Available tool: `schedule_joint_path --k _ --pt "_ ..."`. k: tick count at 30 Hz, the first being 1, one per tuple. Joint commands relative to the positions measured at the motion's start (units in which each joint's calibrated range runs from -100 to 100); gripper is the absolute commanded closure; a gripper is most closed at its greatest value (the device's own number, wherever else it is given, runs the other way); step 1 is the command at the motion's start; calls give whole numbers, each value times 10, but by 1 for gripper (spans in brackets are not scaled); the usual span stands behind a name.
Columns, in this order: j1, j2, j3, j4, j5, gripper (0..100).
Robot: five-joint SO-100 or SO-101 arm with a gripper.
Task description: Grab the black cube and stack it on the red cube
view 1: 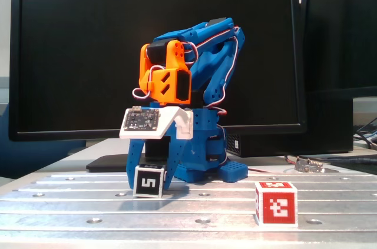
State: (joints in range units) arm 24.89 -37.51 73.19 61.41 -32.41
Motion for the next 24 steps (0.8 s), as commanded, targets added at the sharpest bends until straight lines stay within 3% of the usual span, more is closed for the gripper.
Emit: schedule_joint_path --k 1,13,24 --pt "1 -1 -3 -7 2 83" --pt "-3 0 -24 9 2 84" --pt "-47 1 -188 179 -3 84"
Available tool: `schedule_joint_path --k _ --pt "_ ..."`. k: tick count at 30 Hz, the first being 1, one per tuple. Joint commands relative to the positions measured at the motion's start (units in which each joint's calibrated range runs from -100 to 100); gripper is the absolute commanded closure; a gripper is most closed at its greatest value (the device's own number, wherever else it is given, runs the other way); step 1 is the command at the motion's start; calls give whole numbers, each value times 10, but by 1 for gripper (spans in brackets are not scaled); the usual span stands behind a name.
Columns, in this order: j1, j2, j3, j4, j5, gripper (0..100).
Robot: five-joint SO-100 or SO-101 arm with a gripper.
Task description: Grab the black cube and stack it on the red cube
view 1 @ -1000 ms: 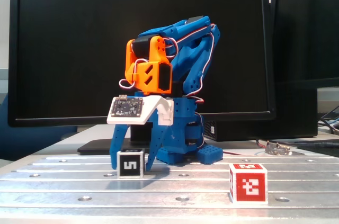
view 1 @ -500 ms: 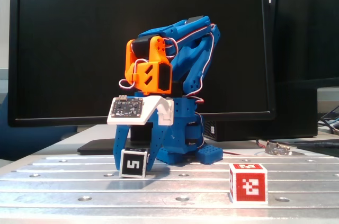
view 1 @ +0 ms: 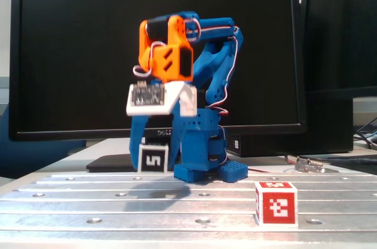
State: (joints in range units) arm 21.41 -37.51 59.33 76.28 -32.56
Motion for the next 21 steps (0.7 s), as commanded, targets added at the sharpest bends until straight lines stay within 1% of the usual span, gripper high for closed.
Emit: schedule_joint_path --k 1,3,8,15,21 --pt "-15 1 -59 42 -1 84" --pt "-17 1 -80 68 -6 84" --pt "-60 1 -139 134 -42 84" --pt "-152 12 -177 134 -89 84" --pt "-212 134 -272 139 -86 84"
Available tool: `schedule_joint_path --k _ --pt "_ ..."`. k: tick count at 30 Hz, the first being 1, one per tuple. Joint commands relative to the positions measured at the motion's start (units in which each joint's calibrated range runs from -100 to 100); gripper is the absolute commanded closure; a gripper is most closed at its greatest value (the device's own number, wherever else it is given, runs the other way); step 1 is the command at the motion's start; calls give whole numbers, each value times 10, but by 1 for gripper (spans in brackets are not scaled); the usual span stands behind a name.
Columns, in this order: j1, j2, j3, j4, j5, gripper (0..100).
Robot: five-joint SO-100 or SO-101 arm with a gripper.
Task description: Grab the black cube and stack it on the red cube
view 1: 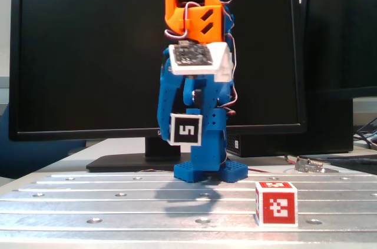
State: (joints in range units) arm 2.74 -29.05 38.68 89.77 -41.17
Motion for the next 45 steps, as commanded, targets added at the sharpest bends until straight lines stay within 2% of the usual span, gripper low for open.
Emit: schedule_joint_path --k 1,5,11,18,24,32,45 --pt "-37 69 -89 7 2 84" --pt "-82 145 -183 4 50 84" --pt "-92 206 -260 7 110 83" --pt "-150 218 -258 -12 117 83" --pt "-161 236 -261 -56 221 84" --pt "-201 260 -265 -85 295 84" --pt "-234 267 -255 -87 302 84"
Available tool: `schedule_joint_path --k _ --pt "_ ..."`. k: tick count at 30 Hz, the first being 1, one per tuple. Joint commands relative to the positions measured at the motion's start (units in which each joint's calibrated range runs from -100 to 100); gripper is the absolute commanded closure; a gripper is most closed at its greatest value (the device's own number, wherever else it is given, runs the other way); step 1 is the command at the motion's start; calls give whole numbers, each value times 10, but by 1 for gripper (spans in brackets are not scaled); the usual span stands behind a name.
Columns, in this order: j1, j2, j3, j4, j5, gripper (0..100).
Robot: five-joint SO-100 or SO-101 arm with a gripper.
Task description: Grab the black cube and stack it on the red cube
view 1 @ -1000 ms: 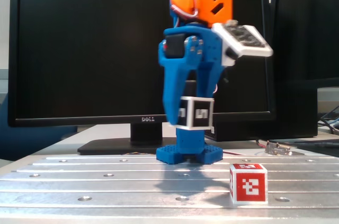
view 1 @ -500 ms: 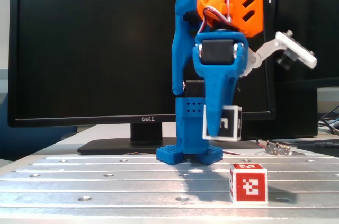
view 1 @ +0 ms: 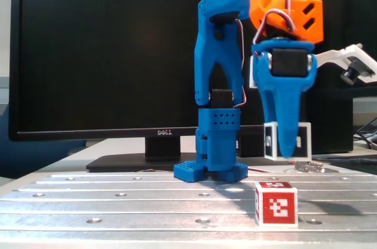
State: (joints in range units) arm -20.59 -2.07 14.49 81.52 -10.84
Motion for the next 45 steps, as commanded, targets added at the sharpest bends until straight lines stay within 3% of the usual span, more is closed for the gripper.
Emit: schedule_joint_path --k 1,25,45 --pt "-1 -3 -12 -5 -1 84" --pt "17 -2 27 -7 -6 84" --pt "12 -3 83 -67 -19 84"
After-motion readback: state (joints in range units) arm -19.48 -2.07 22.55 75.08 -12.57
